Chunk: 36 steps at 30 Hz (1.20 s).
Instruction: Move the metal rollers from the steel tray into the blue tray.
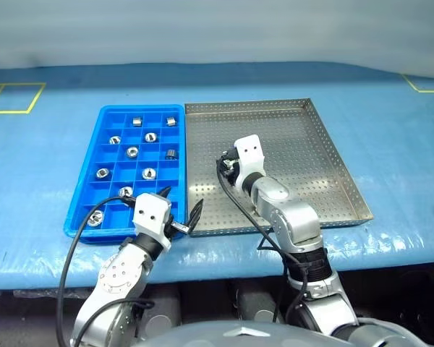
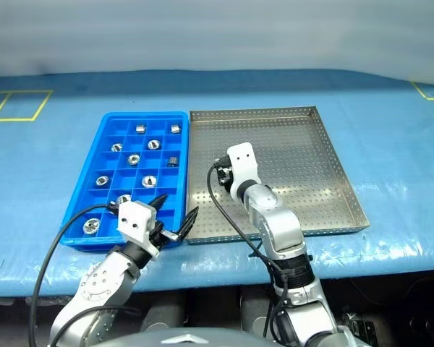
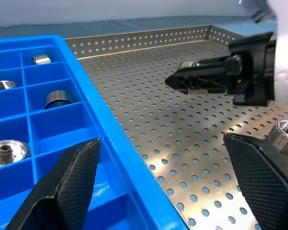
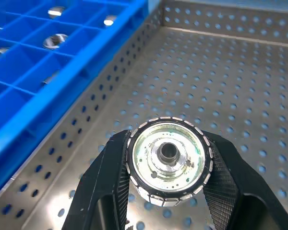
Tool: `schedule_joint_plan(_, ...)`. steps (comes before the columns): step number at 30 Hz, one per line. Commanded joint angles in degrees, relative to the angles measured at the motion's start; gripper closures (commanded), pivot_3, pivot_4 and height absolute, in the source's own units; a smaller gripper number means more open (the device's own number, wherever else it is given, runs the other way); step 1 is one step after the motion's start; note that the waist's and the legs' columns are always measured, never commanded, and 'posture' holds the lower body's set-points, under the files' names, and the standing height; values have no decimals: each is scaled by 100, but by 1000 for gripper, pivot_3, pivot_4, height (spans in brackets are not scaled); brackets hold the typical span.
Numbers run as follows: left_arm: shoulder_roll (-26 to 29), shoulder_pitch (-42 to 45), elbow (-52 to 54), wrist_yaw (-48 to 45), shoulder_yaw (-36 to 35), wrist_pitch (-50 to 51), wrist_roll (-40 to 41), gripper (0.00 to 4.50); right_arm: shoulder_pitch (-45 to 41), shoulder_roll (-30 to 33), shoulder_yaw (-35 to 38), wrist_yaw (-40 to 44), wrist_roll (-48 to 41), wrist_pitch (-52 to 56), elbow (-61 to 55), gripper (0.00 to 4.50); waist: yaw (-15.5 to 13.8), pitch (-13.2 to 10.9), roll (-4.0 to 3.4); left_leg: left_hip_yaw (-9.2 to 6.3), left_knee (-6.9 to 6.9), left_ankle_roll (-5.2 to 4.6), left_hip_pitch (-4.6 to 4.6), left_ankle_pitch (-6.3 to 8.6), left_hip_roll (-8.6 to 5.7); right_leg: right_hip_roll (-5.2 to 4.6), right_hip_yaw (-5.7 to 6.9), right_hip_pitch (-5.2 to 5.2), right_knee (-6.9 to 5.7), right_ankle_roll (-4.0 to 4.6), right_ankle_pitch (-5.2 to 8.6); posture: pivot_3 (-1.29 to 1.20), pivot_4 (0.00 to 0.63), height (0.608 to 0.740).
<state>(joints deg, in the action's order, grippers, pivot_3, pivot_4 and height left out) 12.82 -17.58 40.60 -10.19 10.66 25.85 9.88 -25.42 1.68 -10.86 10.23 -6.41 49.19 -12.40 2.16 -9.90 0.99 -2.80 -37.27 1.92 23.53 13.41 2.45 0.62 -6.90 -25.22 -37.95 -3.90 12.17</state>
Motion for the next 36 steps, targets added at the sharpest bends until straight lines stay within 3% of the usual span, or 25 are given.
schedule_joint_plan(1, -95, -183, 408, 190, -151, -184, -98, 0, -616, -133, -251, 326, -180, 20, -180, 2774, -42, 0, 0, 0, 0, -1, 0, -1, 0, 0, 1, -1, -1, 15, 7, 245, 150, 740)
schedule_joint_plan(7, -175, -697, 654, 436, -351, -415, -286, 0, -1299, -482, -745, 742, -222, -120, 522, 2774, -255, 1, 1, -4, 7, -1, 2, -1, 2, 0, 8, -2, 3, 15, 6, 320, 150, 740)
schedule_joint_plan(14, -230, -1302, 888, 597, -441, -694, -469, 0, -1342, -572, -1356, 1160, -168, -204, 1025, 2774, -593, 1, 2, -1, 11, -1, 8, -1, 2, -3, 11, -10, 12, 36, 19, 394, 150, 740)
schedule_joint_plan(21, -286, -1457, 906, 601, -255, -792, -601, 0, -1142, -302, -1448, 1301, -113, -40, 1023, 2774, -775, 1, 2, 1, 8, 0, 6, -2, 2, -3, 11, -9, 13, 38, 21, 392, 150, 740)
schedule_joint_plan(32, -251, -1246, 775, 462, -146, -699, -529, 0, -787, 347, -1386, 1479, -195, 628, 291, 2774, -774, 1, 2, 3, 14, 1, 9, -1, 5, -2, 12, -17, 13, 43, 24, 346, 150, 740)
schedule_joint_plan(33, -255, -1215, 764, 460, -149, -689, -526, 0, -780, 352, -1389, 1480, -192, 632, 290, 2021, -774, 1, 2, 3, 13, 1, 9, -1, 5, -2, 12, -16, 13, 43, 24, 346, 150, 740)
schedule_joint_plan(36, -225, -1138, 740, 413, -137, -658, -516, 0, -765, 352, -1384, 1477, -198, 645, 270, 1074, -772, 1, 2, 3, 11, 1, 9, -1, 4, -3, 12, -15, 13, 43, 24, 325, 150, 740)
